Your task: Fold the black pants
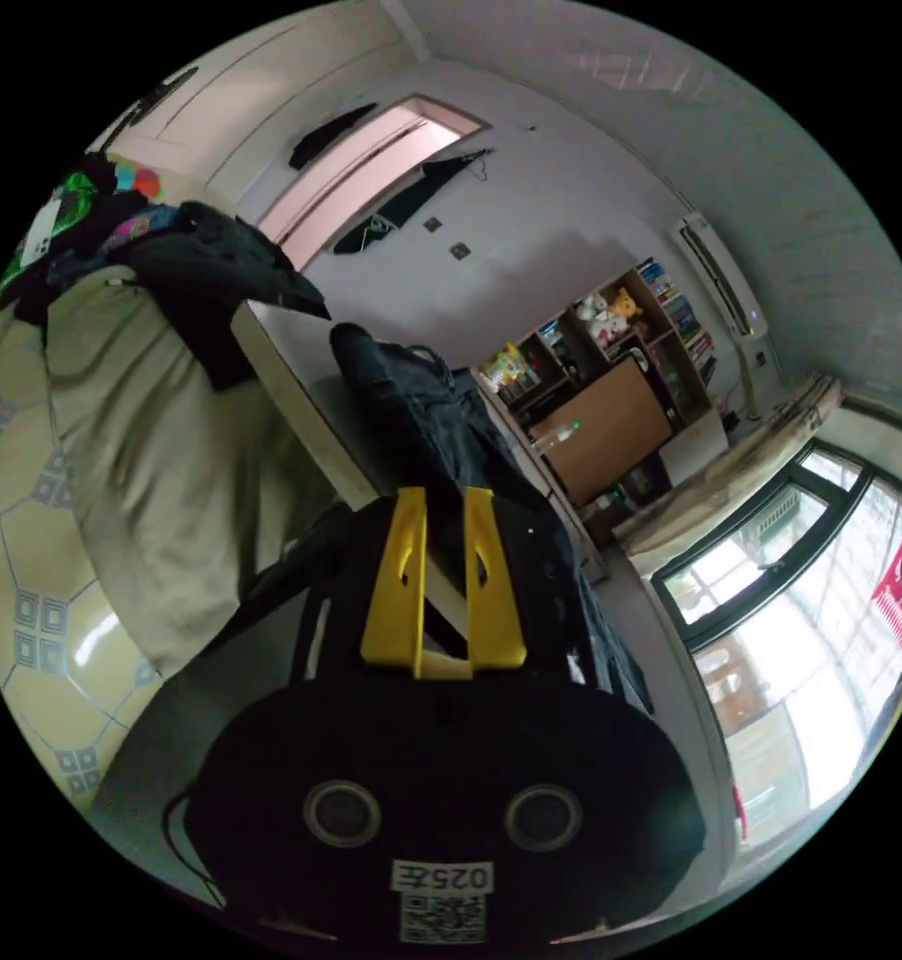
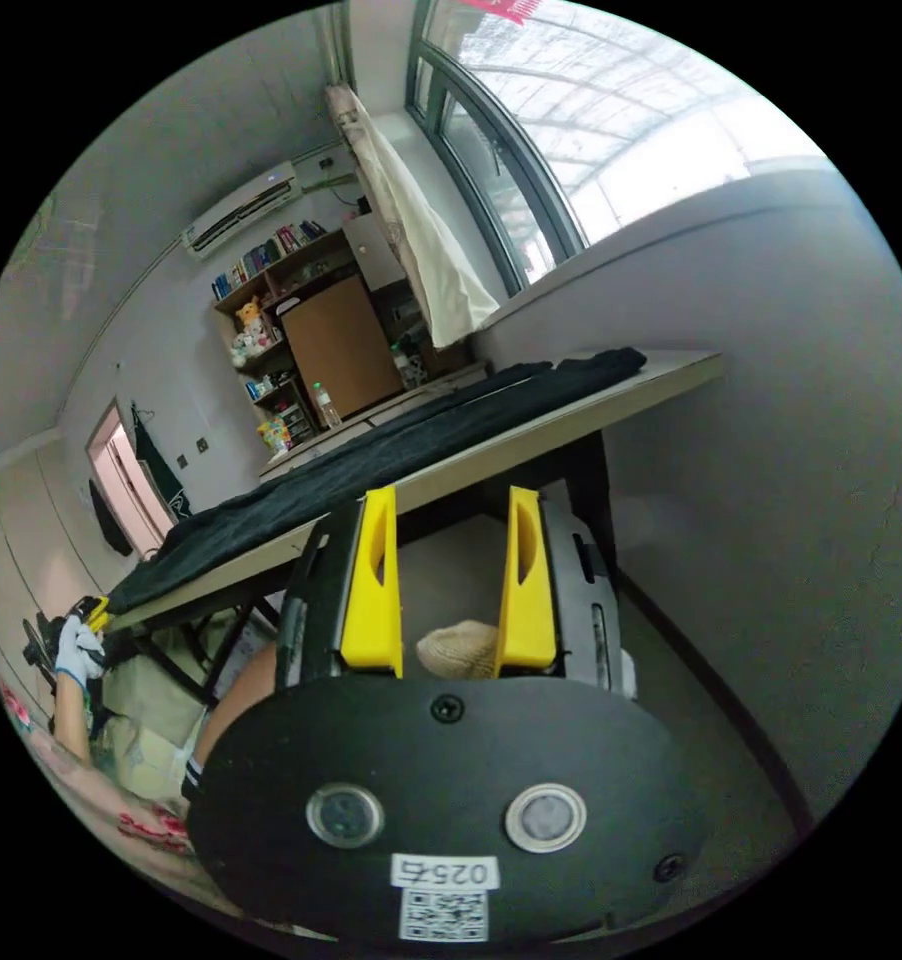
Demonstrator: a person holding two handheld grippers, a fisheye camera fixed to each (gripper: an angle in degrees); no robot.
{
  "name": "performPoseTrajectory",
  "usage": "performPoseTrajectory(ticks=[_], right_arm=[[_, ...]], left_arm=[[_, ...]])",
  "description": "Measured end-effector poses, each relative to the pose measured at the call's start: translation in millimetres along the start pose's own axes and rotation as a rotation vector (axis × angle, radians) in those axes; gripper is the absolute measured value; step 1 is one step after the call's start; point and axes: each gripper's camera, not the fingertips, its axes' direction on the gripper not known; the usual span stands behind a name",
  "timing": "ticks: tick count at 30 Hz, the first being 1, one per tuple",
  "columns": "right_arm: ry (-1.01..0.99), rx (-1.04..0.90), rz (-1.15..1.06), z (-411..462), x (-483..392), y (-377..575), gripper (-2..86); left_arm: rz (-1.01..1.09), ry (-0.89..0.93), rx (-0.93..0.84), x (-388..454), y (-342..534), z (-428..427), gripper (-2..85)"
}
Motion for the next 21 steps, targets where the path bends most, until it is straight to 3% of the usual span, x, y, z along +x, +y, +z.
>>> performPoseTrajectory(ticks=[10,15,21], right_arm=[[-0.008,0.118,0.215,-16.8,28.9,-7.6,13.7],[-0.041,0.067,0.297,-25.8,54.5,-2.3,13.9],[-0.116,0.069,0.289,-26.1,64.5,-1.8,13.6]], left_arm=[[-0.049,0.155,-0.003,0.2,-22.6,-40.7,-1.1],[0.017,0.106,0.125,6.5,-33.6,-109.7,-1.6],[0.075,0.132,0.045,14.2,-55.7,-132.0,-1.6]])
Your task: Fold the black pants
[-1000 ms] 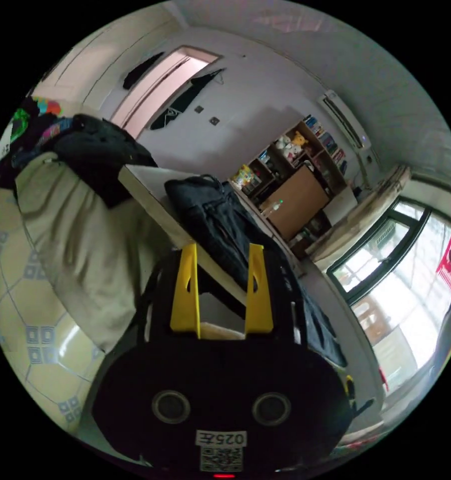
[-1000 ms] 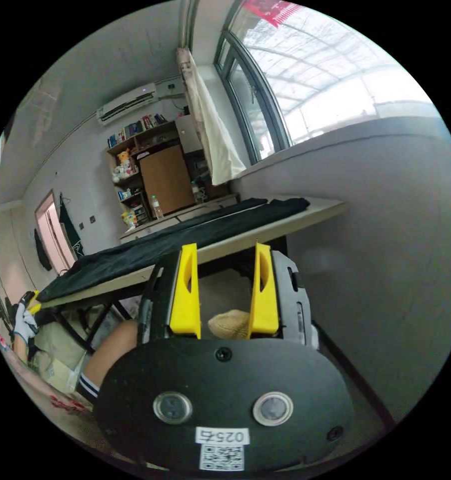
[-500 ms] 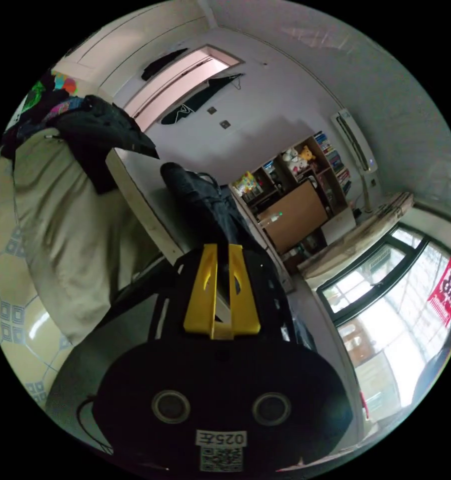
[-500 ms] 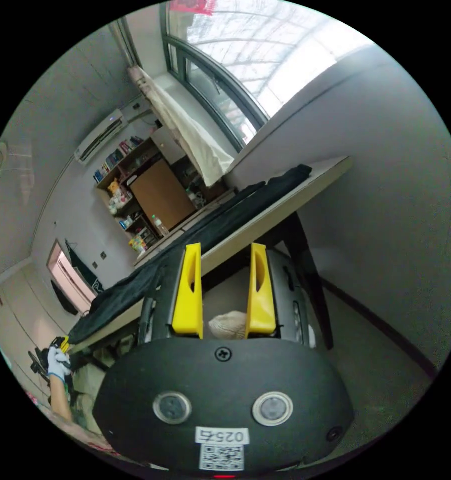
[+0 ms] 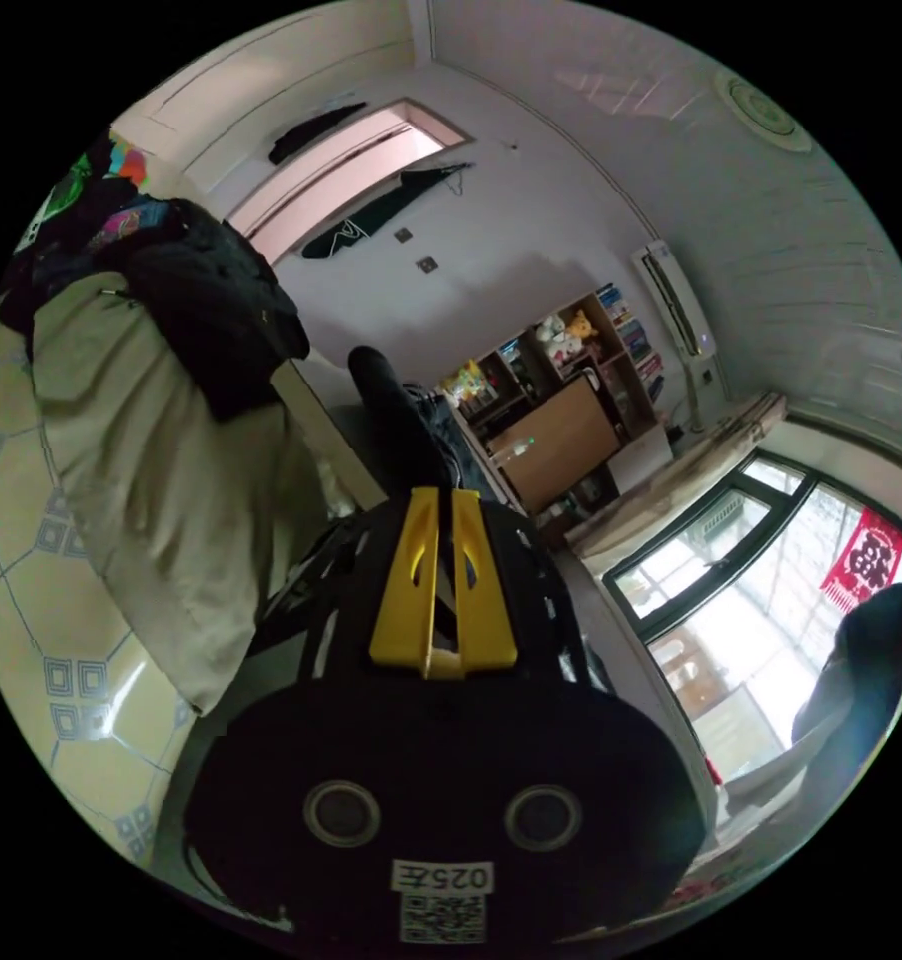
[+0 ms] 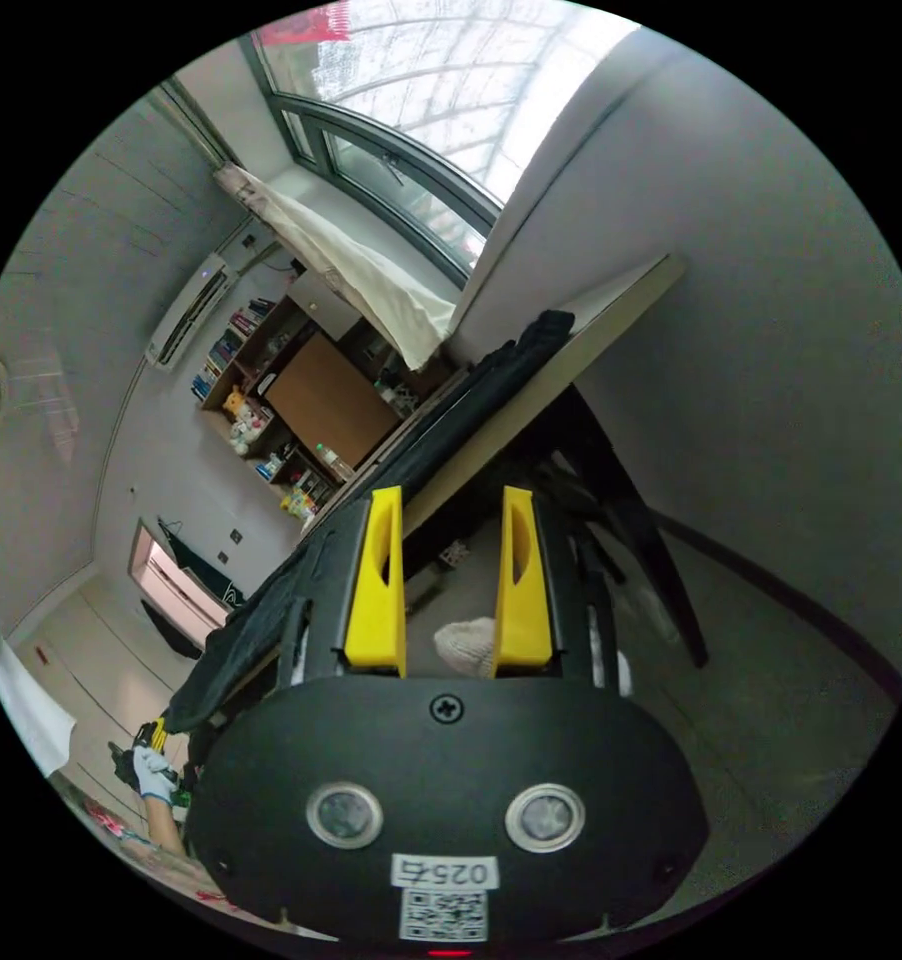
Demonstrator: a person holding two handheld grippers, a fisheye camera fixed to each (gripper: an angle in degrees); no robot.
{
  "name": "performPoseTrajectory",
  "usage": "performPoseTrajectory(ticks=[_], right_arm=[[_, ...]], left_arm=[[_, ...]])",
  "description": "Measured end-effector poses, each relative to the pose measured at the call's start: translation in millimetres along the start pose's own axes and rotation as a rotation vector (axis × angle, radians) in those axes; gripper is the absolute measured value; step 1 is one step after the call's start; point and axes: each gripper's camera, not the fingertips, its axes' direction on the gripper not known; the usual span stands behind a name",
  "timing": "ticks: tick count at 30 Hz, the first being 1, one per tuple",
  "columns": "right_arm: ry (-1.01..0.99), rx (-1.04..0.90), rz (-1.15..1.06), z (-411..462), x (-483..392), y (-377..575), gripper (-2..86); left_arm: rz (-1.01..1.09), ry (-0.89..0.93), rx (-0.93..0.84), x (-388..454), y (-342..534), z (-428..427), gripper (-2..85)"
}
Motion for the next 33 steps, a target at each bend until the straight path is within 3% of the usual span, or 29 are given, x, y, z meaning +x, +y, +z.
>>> performPoseTrajectory(ticks=[5,9,15,25,33], right_arm=[[-0.073,0.107,0.060,-7.7,14.6,-23.0,9.4],[-0.102,0.027,0.086,-0.4,24.9,-50.3,5.8],[0.024,0.041,0.085,-9.4,18.5,-54.9,7.7],[0.028,0.028,0.191,-8.9,13.0,-45.1,9.8],[0.096,0.104,0.107,-6.6,-25.3,-28.5,8.3]], left_arm=[[-0.063,0.085,0.026,-4.4,1.2,-10.8,-1.6],[-0.068,0.140,0.050,-3.1,5.2,-21.6,-1.6],[-0.101,0.169,0.051,6.4,4.7,-34.9,-1.5],[-0.098,0.164,0.040,25.7,7.7,-51.2,-1.5],[-0.096,0.206,0.059,38.2,16.2,-61.5,-1.5]])
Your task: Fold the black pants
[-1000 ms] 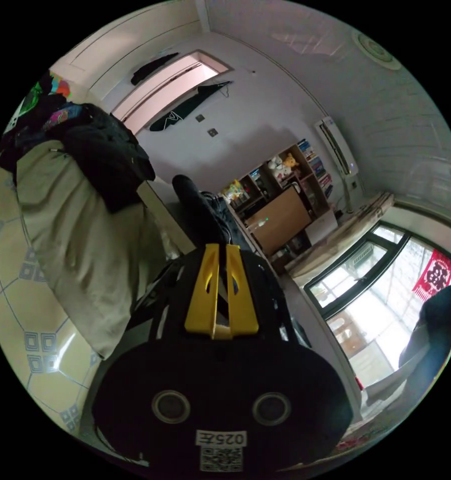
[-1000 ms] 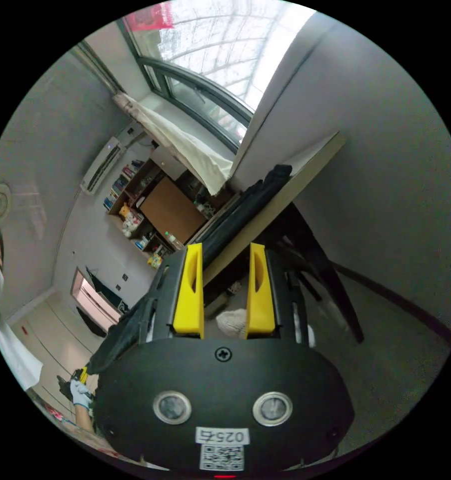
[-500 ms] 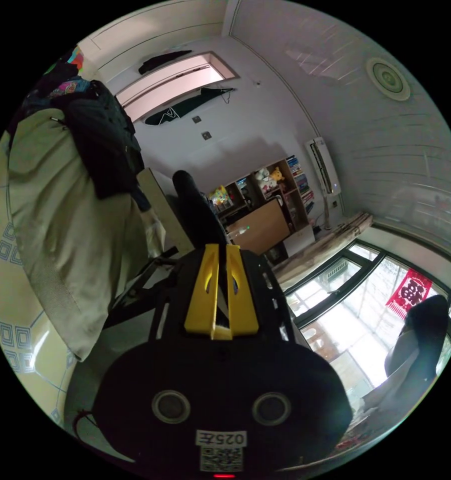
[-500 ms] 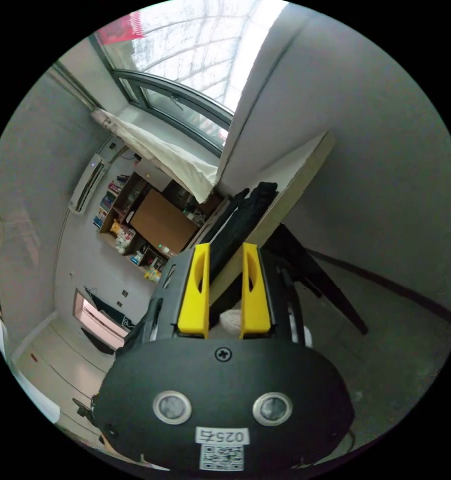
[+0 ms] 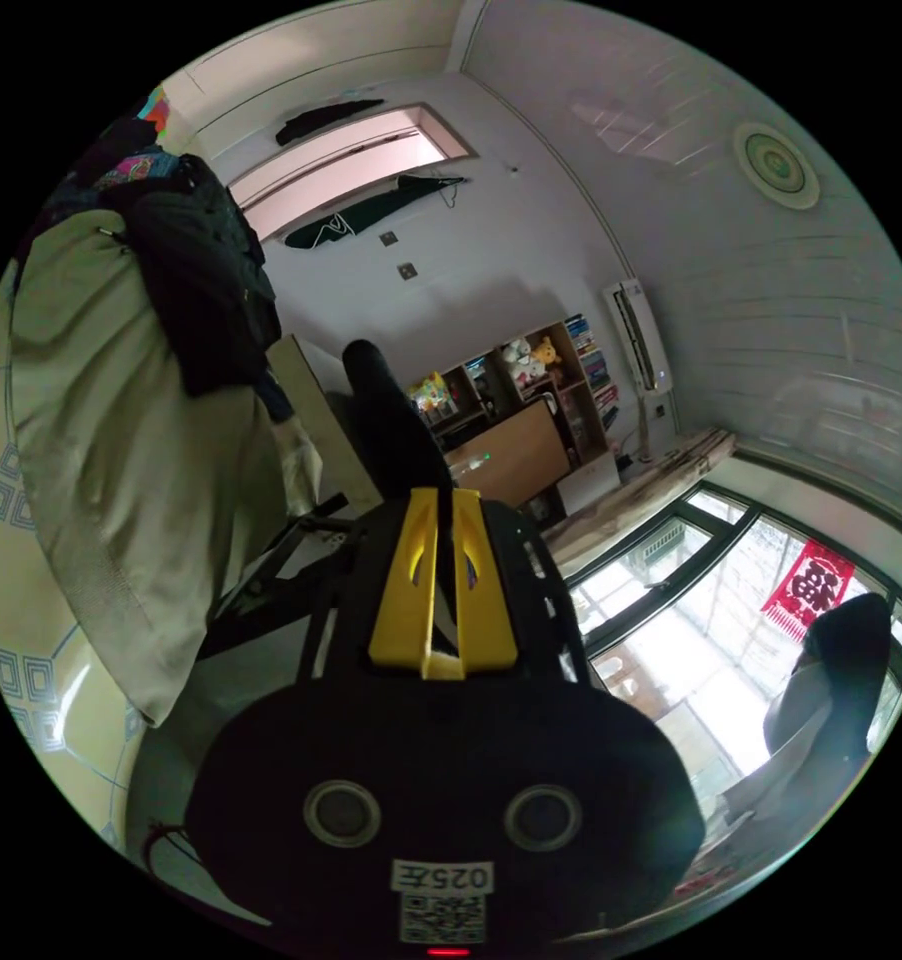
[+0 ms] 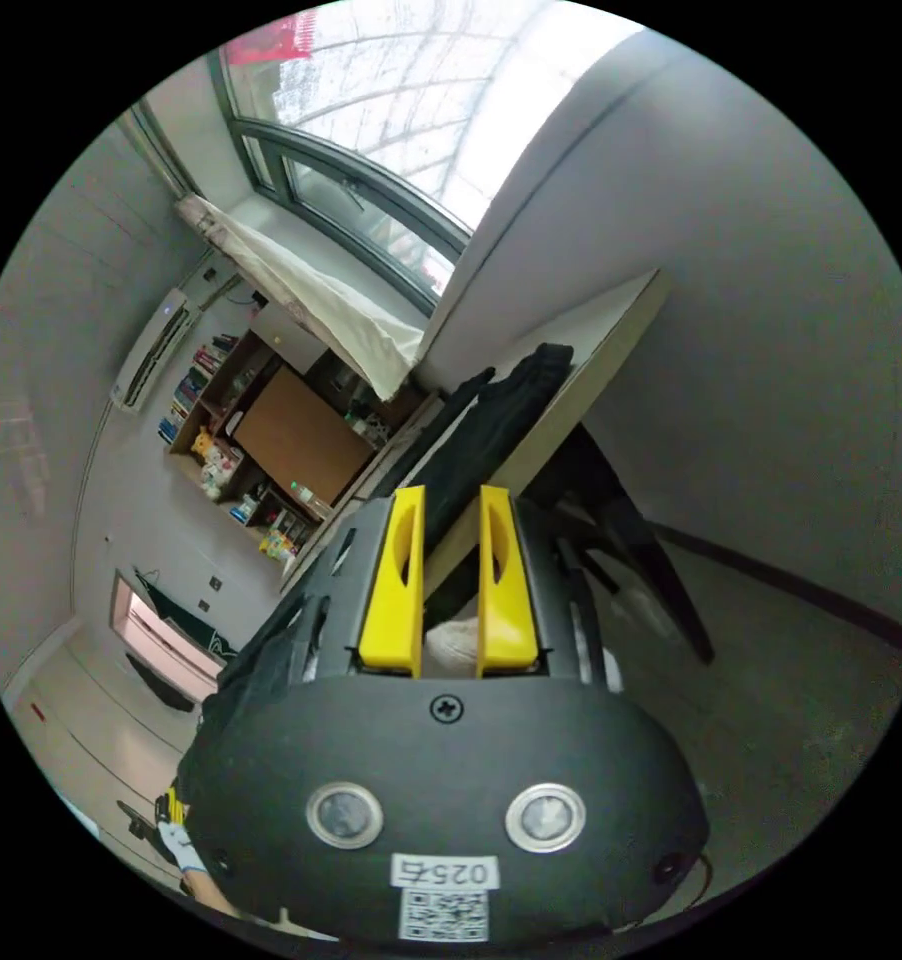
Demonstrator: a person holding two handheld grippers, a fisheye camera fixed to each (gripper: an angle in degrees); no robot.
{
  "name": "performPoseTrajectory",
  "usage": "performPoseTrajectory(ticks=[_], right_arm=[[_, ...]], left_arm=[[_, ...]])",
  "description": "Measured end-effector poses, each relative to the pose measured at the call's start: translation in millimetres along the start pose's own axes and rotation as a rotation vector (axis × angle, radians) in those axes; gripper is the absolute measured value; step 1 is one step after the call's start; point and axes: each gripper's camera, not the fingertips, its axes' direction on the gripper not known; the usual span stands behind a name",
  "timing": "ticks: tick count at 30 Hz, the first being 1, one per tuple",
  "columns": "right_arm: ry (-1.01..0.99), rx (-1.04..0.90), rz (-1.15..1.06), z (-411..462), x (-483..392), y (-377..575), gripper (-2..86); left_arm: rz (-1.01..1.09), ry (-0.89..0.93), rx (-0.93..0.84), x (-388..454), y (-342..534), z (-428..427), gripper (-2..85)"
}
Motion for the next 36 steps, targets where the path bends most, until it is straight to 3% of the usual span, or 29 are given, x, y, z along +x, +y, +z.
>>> performPoseTrajectory(ticks=[7,10,16,20,25,29,32,34,36], right_arm=[[0.018,-0.010,0.013,18.6,-3.9,-8.8,7.3],[0.033,-0.055,-0.032,26.8,-5.9,-13.1,1.6],[-0.221,0.064,-0.050,1.9,-16.2,-26.7,-0.4],[-0.234,0.172,-0.231,-26.4,-67.3,-49.2,-0.5],[-0.193,0.242,-0.542,-8.5,-157.8,-87.0,-0.5],[-0.157,0.097,-0.700,105.9,-240.0,-138.9,-0.5],[-0.039,-0.083,-0.728,238.6,-273.2,-162.9,-0.5],[0.071,-0.242,-0.734,332.7,-277.7,-163.8,-0.5],[0.260,-0.488,-0.764,450.9,-270.1,-144.3,-0.5]], left_arm=[[0.033,0.058,0.003,16.5,0.0,3.4,-1.4],[0.040,0.044,0.013,21.7,5.7,3.8,-1.4],[-0.042,0.230,0.007,20.0,5.4,5.1,-1.6],[0.018,0.430,0.050,55.0,-7.1,6.7,-1.6],[0.141,0.317,0.055,114.4,-36.6,25.5,-1.6],[0.224,0.148,-0.020,156.5,-69.3,111.5,-1.5],[0.129,0.091,-0.120,154.3,-96.1,211.1,-1.3],[0.118,-0.042,-0.209,144.6,-106.9,281.3,-1.0],[0.111,-0.291,-0.308,116.0,-106.2,372.0,-0.9]])
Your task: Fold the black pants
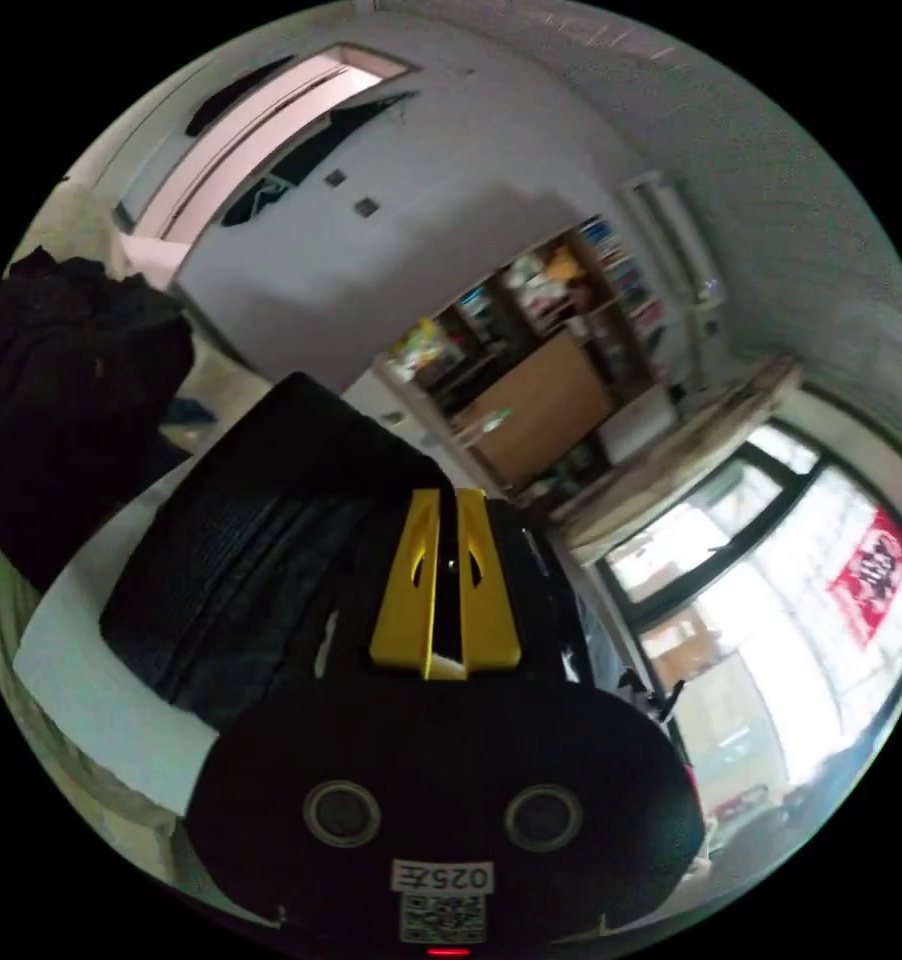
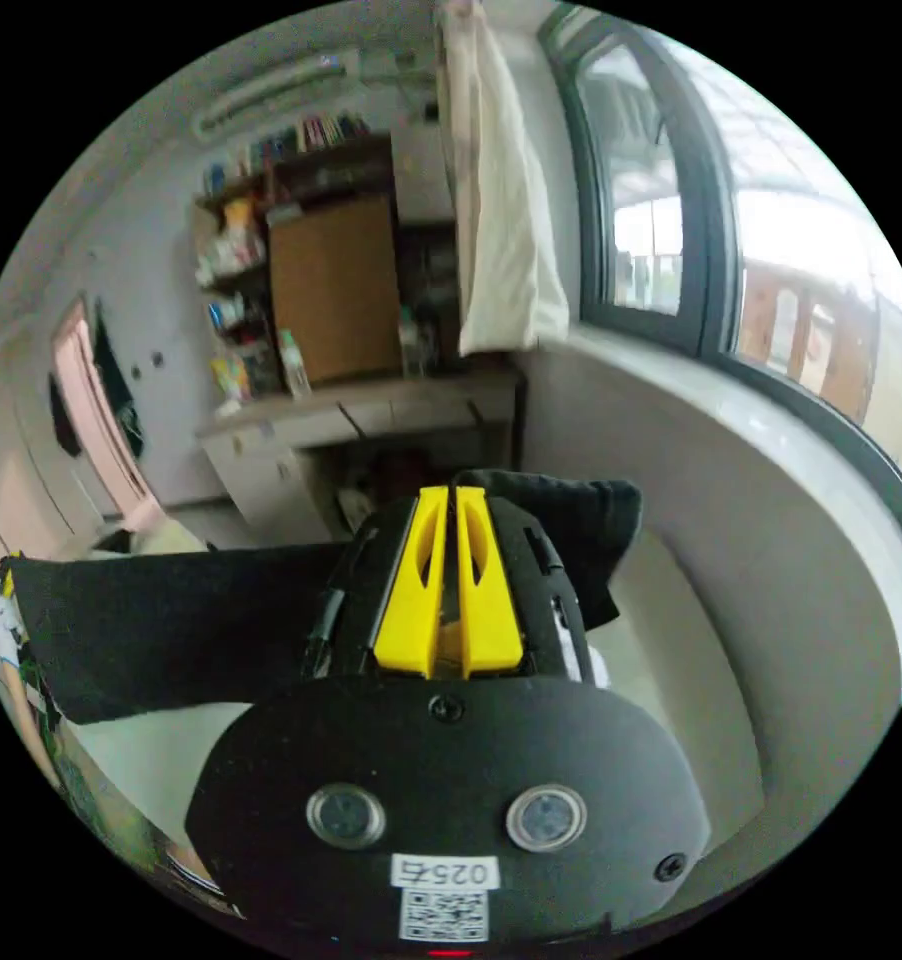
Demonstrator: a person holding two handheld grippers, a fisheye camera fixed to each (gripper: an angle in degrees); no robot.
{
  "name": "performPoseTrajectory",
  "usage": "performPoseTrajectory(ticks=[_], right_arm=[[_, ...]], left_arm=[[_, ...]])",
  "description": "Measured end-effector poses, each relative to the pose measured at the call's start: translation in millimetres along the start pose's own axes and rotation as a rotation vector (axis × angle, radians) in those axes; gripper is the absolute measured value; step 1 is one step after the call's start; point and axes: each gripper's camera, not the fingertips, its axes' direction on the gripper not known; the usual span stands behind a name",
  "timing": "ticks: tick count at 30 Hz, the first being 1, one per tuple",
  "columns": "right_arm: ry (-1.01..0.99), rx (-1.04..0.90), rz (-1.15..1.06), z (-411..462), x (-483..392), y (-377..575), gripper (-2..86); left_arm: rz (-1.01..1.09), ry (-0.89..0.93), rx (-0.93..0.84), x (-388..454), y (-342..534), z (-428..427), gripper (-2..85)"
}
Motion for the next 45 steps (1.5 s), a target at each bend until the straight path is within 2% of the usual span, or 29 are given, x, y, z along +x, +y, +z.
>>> performPoseTrajectory(ticks=[3,7,10,12,16,18,22,26,28,30,32,35,37,39,41,45], right_arm=[[0.064,-0.256,-0.044,97.1,-24.5,-17.3,-0.5],[0.159,-0.217,-0.059,120.5,-42.6,-24.2,-0.5],[0.111,-0.051,-0.025,83.1,-39.2,-27.9,-0.5],[-0.036,0.099,0.030,27.8,-22.1,-24.8,-0.6],[-0.132,0.152,0.021,-45.7,3.6,-41.8,-0.6],[-0.181,0.072,0.013,-55.3,19.9,-70.0,-0.6],[-0.190,-0.124,0.035,16.7,33.1,-104.2,-0.6],[-0.235,-0.286,0.159,136.1,51.5,-95.3,-0.1],[-0.292,-0.268,0.240,158.9,65.2,-80.8,0.5],[-0.380,-0.142,0.272,153.6,83.9,-63.1,2.3],[-0.345,-0.084,0.254,138.5,97.5,-54.5,4.8],[-0.222,-0.076,0.180,114.9,118.2,-43.9,11.1],[-0.132,-0.103,0.122,107.8,126.3,-35.0,14.0],[-0.044,-0.125,0.041,106.0,133.2,-19.6,16.0],[-0.002,-0.135,0.035,113.0,141.0,-9.2,16.6],[-0.112,-0.232,0.057,144.5,152.9,-7.7,19.3]], left_arm=[[-0.026,-0.223,-0.143,-21.8,-13.0,93.9,-0.8],[-0.008,-0.258,-0.181,-40.8,-19.9,138.2,-0.8],[0.013,-0.208,-0.209,-53.1,-28.3,148.3,-0.8],[0.030,-0.163,-0.215,-61.8,-31.7,149.6,-0.8],[0.067,-0.167,-0.205,-72.2,-38.6,158.6,-0.8],[0.022,-0.145,-0.211,-91.4,-40.7,173.4,-0.7],[-0.021,-0.156,-0.228,-126.5,-35.0,208.2,-0.5],[0.089,-0.263,-0.235,-135.9,-29.7,231.7,0.6],[0.128,-0.306,-0.247,-139.1,-27.6,235.5,1.5],[0.199,-0.301,-0.224,-149.9,-18.2,227.1,2.2],[0.204,-0.326,-0.186,-163.9,-5.8,211.6,2.2],[0.258,-0.245,-0.181,-183.1,25.5,186.4,2.4],[0.341,-0.122,-0.216,-181.7,52.8,177.1,3.1],[0.509,0.030,-0.368,-158.1,101.1,182.6,5.0],[0.673,0.099,-0.506,-130.5,145.6,197.8,5.6],[1.031,0.155,-0.745,-80.6,246.9,249.2,5.6]])
